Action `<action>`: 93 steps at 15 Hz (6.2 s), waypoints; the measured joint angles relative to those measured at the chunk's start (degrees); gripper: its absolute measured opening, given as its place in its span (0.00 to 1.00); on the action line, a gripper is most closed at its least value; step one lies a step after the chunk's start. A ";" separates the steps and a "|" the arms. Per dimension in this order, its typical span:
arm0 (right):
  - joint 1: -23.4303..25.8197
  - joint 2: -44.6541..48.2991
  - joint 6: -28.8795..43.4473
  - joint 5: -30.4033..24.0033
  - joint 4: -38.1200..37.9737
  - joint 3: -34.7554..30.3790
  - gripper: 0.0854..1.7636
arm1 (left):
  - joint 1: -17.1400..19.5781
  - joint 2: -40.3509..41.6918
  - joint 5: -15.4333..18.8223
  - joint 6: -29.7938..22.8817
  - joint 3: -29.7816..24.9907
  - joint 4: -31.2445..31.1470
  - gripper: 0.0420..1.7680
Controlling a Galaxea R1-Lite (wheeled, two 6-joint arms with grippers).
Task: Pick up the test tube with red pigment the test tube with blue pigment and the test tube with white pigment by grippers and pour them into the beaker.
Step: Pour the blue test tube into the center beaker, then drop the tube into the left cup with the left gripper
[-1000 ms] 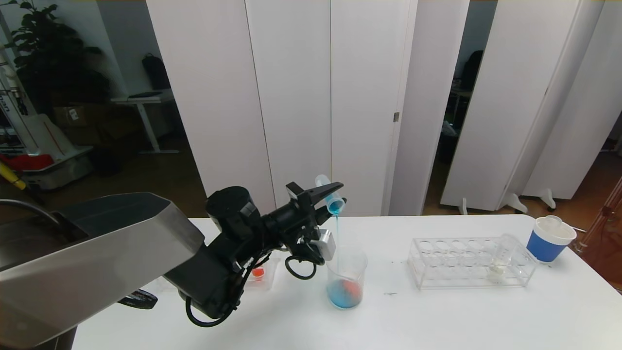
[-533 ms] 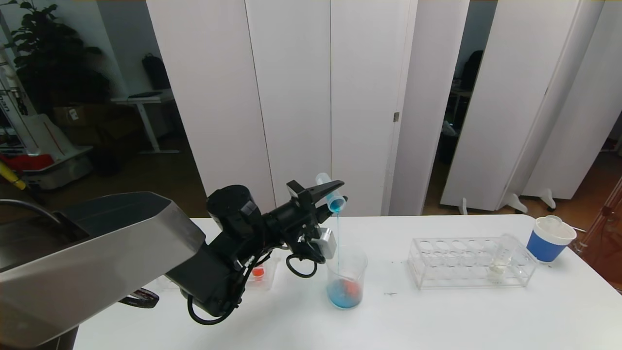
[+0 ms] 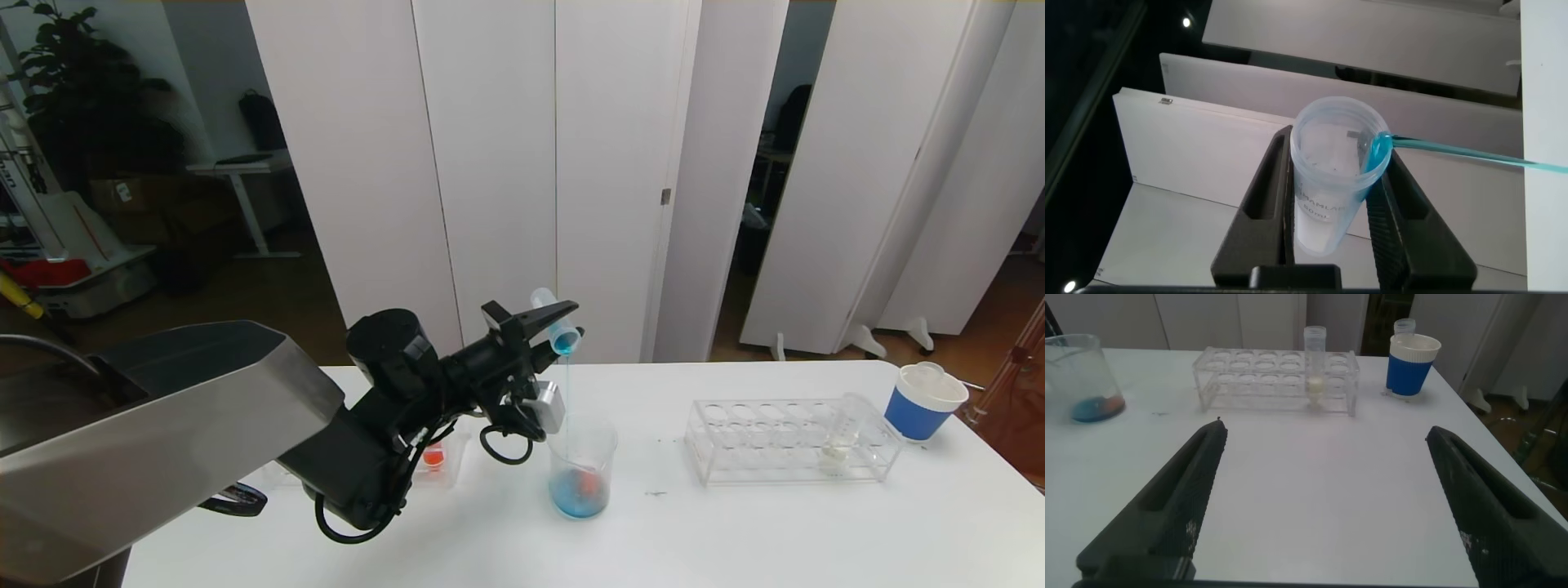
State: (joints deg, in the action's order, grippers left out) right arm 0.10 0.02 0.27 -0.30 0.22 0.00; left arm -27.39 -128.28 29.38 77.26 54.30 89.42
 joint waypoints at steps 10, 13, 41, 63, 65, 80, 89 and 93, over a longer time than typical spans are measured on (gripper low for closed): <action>0.00 0.00 0.00 -0.02 0.00 0.00 0.99 | -0.05 0.28 -0.02 0.18 0.27 0.00 0.32; 0.00 0.00 0.02 -0.02 0.00 0.00 0.99 | -0.09 0.61 -0.02 0.27 0.41 0.02 0.32; 0.00 0.00 -0.02 0.00 0.00 0.00 0.99 | 0.63 3.75 -3.50 -5.39 -1.60 -0.45 0.32; 0.00 0.00 -0.02 0.00 0.02 0.00 0.99 | -0.99 27.54 -48.58 -55.77 0.55 -44.82 0.32; 0.00 0.00 -0.02 -0.02 0.02 0.00 0.99 | -0.41 29.16 -48.88 -61.28 0.66 -49.85 0.32; -0.02 0.00 0.00 0.00 0.02 0.00 0.99 | 16.43 35.26 -56.97 -76.23 0.39 -57.17 0.32; 0.00 0.00 0.00 0.00 0.02 0.00 0.99 | 33.37 27.70 -58.56 -76.14 -1.57 -39.70 0.32; 0.00 0.00 0.00 -0.02 0.00 0.00 0.99 | 34.30 23.37 -58.45 -76.12 -4.66 -34.46 0.32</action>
State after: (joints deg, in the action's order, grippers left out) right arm 0.10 0.02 0.27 -0.33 0.22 0.00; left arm 6.91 -104.91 -29.07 1.15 49.64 54.96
